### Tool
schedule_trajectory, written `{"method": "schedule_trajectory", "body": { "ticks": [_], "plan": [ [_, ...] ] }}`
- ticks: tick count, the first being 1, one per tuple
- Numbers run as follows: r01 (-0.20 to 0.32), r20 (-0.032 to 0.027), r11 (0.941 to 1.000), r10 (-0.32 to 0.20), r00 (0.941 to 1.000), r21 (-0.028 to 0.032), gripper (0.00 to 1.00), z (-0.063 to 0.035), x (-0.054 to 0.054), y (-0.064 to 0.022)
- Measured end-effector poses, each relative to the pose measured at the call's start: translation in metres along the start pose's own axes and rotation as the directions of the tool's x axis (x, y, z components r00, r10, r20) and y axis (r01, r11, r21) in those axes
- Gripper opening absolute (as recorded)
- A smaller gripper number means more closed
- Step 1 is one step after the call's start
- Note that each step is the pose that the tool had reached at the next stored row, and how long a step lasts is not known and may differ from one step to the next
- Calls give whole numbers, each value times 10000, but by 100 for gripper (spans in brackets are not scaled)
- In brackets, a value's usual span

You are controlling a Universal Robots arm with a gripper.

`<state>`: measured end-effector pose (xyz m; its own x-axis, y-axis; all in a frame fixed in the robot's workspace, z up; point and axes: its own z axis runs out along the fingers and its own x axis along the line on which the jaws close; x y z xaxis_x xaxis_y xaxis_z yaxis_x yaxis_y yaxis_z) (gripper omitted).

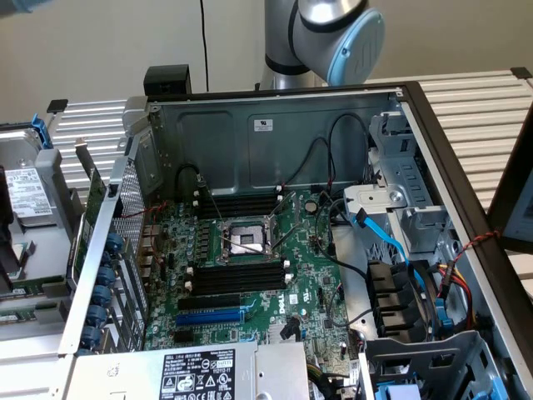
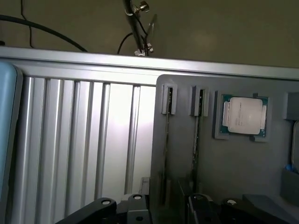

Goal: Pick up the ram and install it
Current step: 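Pick up the ram and move it above insertion slot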

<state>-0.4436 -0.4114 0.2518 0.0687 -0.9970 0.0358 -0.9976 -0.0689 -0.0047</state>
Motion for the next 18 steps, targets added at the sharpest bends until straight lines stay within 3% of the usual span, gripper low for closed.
{"method": "schedule_trajectory", "body": {
  "ticks": [4, 18],
  "plan": [
    [-35, -6, 10000, 35, 10000, 76, 36, 54, -5, 19],
    [-97, -10, 9999, 97, 10000, 111, 36, 307, -17, 55]
  ]
}}
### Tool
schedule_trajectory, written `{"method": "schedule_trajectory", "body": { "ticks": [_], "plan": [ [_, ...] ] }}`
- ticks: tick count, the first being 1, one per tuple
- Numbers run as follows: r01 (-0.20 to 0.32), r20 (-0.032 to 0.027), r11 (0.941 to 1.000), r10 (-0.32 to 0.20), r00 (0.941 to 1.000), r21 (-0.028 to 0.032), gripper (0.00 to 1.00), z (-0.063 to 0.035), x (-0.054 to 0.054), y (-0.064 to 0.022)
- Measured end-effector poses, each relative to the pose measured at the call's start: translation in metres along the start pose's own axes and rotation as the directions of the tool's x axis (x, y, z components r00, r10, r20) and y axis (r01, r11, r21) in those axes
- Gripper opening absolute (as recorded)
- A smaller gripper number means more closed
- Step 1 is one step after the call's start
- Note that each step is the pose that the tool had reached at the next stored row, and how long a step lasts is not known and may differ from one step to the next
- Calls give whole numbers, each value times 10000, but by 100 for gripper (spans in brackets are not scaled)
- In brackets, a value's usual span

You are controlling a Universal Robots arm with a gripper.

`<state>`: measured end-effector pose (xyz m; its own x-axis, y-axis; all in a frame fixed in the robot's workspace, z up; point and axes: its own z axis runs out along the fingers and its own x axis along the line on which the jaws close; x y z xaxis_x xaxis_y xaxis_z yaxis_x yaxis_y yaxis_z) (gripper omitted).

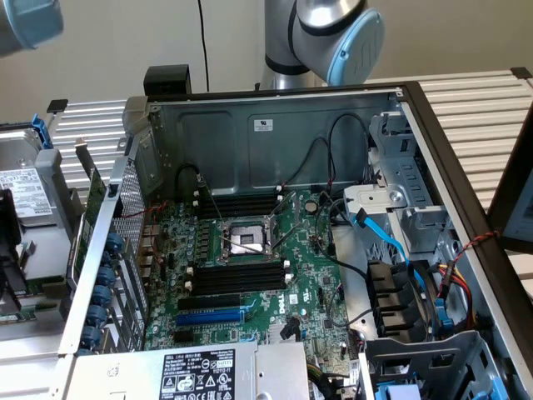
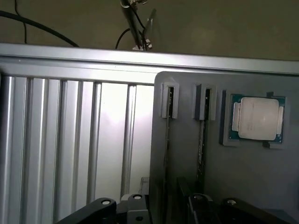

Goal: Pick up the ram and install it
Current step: 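Pick up the ram and move it above insertion slot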

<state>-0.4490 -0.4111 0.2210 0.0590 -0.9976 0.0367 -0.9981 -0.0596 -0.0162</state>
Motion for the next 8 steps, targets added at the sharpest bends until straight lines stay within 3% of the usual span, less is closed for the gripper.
{"method": "schedule_trajectory", "body": {
  "ticks": [8],
  "plan": [
    [-12, -1, 10000, 12, 10000, 16, 36, 136, -6, 13]
  ]
}}
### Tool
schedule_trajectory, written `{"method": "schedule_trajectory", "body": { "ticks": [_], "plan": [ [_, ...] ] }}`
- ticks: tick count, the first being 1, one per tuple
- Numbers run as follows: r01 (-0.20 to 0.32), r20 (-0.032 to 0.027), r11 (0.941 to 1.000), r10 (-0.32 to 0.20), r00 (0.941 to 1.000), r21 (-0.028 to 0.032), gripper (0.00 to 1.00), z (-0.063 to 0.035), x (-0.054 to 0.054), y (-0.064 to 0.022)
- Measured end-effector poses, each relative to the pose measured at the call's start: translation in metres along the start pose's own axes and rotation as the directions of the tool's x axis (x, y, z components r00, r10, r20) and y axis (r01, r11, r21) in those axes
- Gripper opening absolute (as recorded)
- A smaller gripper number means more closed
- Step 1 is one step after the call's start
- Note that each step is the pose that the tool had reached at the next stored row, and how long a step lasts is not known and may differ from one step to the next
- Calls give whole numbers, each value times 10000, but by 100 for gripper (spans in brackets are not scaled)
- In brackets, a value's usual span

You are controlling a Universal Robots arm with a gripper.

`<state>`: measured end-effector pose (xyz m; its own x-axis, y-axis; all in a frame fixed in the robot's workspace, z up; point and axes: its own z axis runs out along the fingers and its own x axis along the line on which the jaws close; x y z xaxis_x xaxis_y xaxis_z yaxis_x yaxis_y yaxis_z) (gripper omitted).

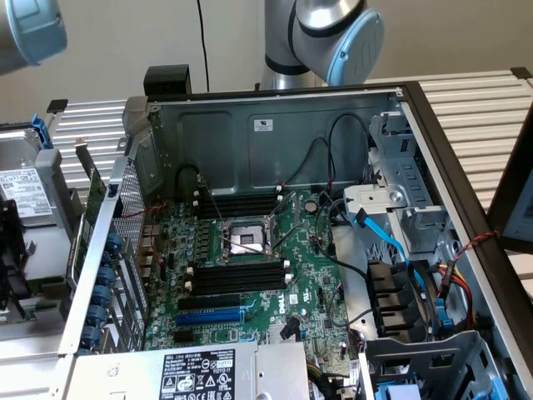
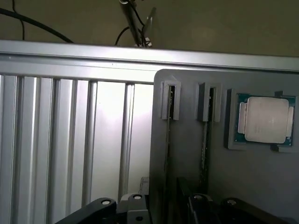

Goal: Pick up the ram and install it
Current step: 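Pick up the ram and move it above insertion slot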

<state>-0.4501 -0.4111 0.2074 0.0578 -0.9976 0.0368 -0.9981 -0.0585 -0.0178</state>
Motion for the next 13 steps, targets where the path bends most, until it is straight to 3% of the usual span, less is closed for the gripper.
{"method": "schedule_trajectory", "body": {
  "ticks": [10, 12, 13],
  "plan": [
    [-8, -1, 10000, 8, 10000, 0, 35, 84, -4, 10],
    [-9, 0, 10000, 9, 10000, 19, 22, 80, -4, 13],
    [-10, 0, 10000, 10, 10000, 34, 22, 63, -4, 13]
  ]
}}
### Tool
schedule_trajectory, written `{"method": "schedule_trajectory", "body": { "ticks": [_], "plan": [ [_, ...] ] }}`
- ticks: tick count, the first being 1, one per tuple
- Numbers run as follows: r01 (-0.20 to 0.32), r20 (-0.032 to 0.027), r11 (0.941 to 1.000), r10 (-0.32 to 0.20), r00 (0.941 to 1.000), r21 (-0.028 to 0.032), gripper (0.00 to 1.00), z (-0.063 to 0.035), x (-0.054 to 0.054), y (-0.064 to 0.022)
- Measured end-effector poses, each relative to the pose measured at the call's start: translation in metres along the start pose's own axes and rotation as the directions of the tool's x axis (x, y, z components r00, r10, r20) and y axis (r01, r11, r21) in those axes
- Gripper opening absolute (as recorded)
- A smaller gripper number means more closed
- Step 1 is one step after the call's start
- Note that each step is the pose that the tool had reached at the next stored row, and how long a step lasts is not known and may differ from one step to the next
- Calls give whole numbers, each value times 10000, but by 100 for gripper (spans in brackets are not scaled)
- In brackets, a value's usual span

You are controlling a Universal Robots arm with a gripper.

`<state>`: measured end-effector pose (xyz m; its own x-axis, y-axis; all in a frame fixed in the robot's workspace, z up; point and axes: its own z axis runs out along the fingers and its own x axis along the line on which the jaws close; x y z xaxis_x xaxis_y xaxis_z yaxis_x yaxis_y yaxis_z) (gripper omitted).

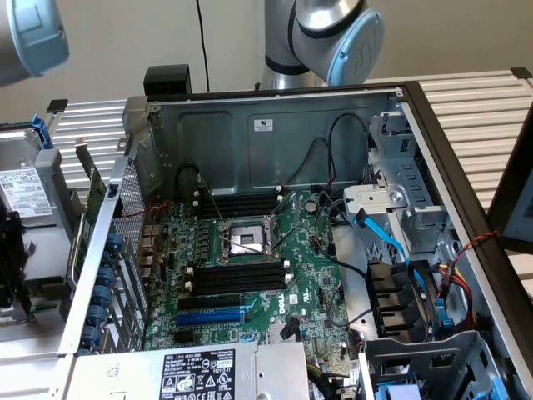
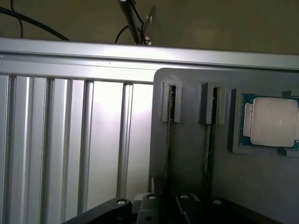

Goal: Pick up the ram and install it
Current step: 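Pick up the ram and move it above insertion slot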

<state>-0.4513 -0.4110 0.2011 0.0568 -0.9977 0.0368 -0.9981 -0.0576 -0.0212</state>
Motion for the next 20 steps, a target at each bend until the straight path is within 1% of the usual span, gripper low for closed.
{"method": "schedule_trajectory", "body": {
  "ticks": [1, 2, 8, 17, 20],
  "plan": [
    [1, -1, 10000, -1, 10000, 12, 16, -30, 2, 0],
    [1, -2, 10000, -1, 10000, 17, 12, -66, 3, 0],
    [-1, -5, 10000, 1, 10000, 56, 12, -299, 11, -3],
    [-1, -5, 10000, 1, 10000, 57, 12, -705, 30, -12],
    [-1, -5, 10000, 1, 10000, 58, 12, -841, 59, -44]
  ]
}}
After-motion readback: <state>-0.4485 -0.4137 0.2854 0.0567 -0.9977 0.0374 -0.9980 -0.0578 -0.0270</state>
